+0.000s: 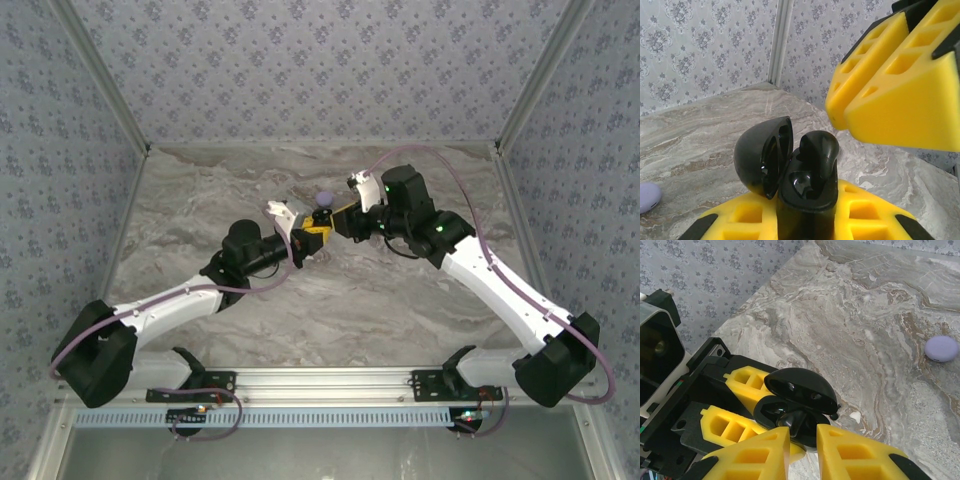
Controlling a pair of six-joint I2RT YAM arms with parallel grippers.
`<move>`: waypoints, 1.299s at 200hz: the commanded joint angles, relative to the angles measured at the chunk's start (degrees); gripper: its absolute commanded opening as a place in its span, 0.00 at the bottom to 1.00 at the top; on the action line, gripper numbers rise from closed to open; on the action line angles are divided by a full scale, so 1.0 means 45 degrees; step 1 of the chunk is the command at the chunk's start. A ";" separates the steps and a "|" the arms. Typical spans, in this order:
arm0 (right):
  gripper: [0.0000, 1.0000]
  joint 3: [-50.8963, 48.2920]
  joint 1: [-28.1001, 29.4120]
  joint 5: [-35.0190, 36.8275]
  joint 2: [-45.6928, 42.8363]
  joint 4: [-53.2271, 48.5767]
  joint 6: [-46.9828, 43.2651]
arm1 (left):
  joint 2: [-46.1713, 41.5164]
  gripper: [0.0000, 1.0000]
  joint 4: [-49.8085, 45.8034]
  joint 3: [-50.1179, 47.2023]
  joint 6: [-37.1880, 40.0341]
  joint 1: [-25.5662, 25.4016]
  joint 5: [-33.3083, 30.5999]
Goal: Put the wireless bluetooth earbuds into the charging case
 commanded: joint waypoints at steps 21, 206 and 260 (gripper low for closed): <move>0.24 0.0036 0.0098 0.0081 0.0044 -0.0174 -0.0073 | -0.0298 0.20 0.0168 0.0104 0.0309 -0.0095 0.0404; 0.29 0.0706 0.0547 0.0128 0.0763 -0.0795 -0.0424 | -0.0534 0.20 0.0006 0.0125 0.0270 -0.0115 0.0649; 0.35 0.0408 0.0552 0.2912 0.0191 -0.1090 -0.0023 | -0.0840 0.20 -0.1591 0.0168 0.0292 -0.0114 -0.1241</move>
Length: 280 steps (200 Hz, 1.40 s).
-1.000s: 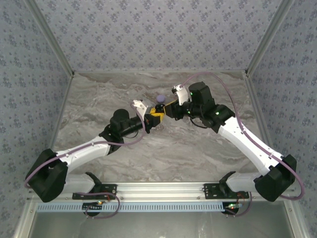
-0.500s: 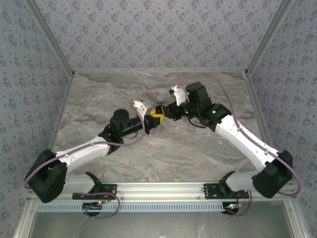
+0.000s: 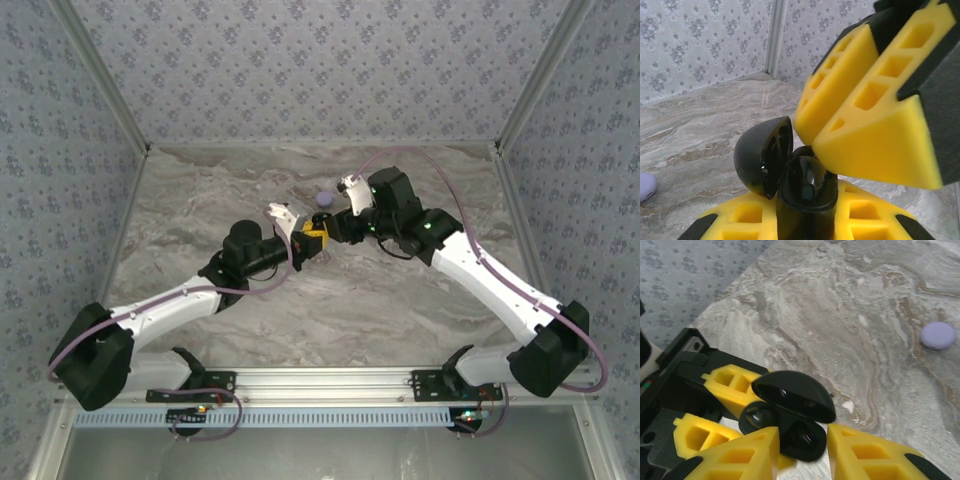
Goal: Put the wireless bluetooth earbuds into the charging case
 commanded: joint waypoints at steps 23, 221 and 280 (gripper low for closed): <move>0.37 -0.0074 -0.0192 0.2992 -0.0464 -0.1004 0.0455 | -0.0978 0.20 -0.1081 0.0033 0.0135 -0.0091 -0.1416; 0.40 0.0542 0.0474 -0.1099 0.6589 0.1320 0.2443 | -0.5048 0.21 -0.5726 -0.0866 0.0618 -0.0092 -0.4522; 0.42 0.2170 0.1037 -0.1090 0.8489 0.0732 0.2797 | -0.5279 0.21 -0.5726 -0.1023 0.0634 -0.0098 -0.4582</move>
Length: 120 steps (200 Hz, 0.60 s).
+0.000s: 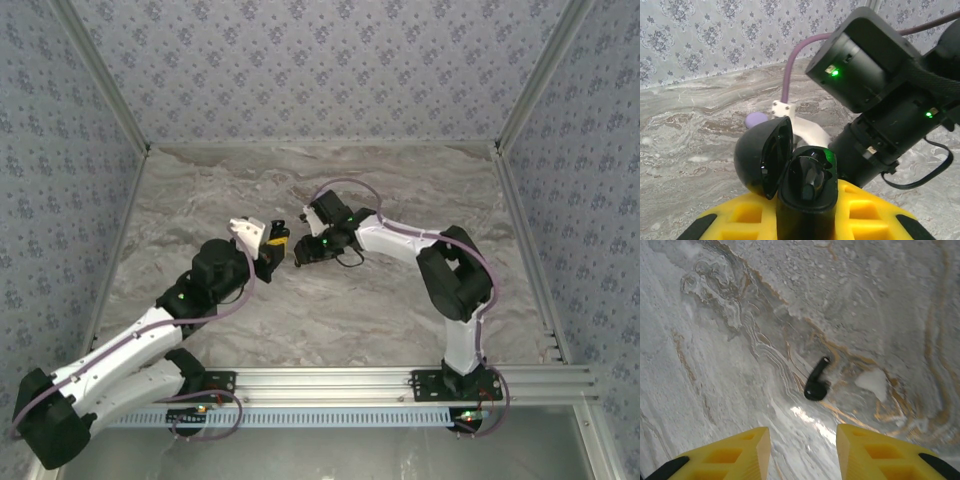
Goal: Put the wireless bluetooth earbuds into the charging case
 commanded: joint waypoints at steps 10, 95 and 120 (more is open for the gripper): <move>0.42 0.0991 0.0276 -0.0037 0.0918 -0.0549 0.0349 | -0.0297 0.21 0.0001 -0.0047 0.0149 -0.0085 -0.0216; 0.40 0.2323 0.0745 0.1106 0.2070 -0.1778 0.0042 | -0.0399 0.21 0.0040 -0.0133 0.0137 -0.0091 -0.0231; 0.40 0.2675 0.0902 0.1567 0.2322 -0.2214 -0.0114 | -0.0403 0.21 0.0057 -0.0149 0.0103 -0.0088 -0.0245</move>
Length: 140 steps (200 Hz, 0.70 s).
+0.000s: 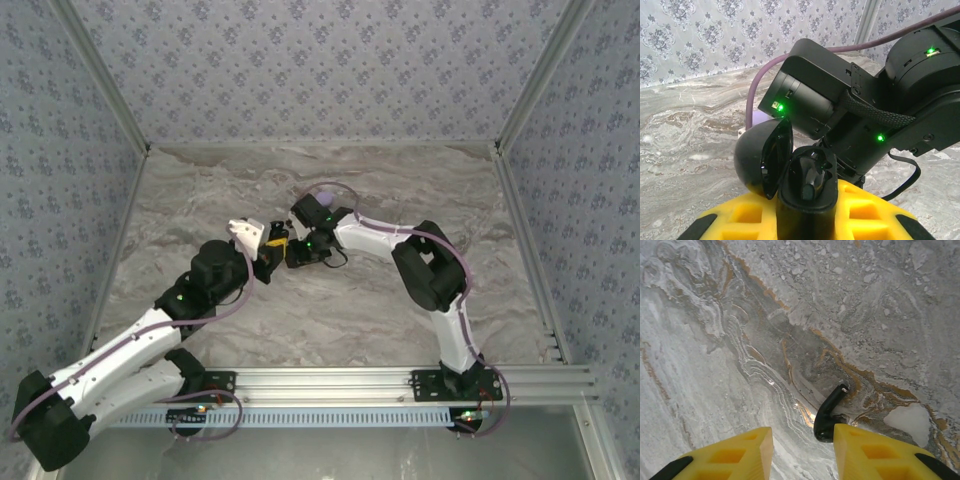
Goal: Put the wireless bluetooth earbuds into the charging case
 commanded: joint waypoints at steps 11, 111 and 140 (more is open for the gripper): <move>0.40 0.0774 0.0240 0.0900 0.0453 -0.1084 -0.0290 | -0.0243 0.21 0.0239 -0.0095 0.0087 -0.0087 -0.0197; 0.40 0.1679 0.0661 0.2216 0.1172 -0.2171 -0.0583 | -0.0301 0.21 0.0249 -0.0121 0.0081 -0.0094 -0.0259; 0.39 0.1941 0.0776 0.2688 0.1444 -0.2478 -0.0639 | -0.0313 0.21 0.0268 -0.0136 0.0084 -0.0089 -0.0264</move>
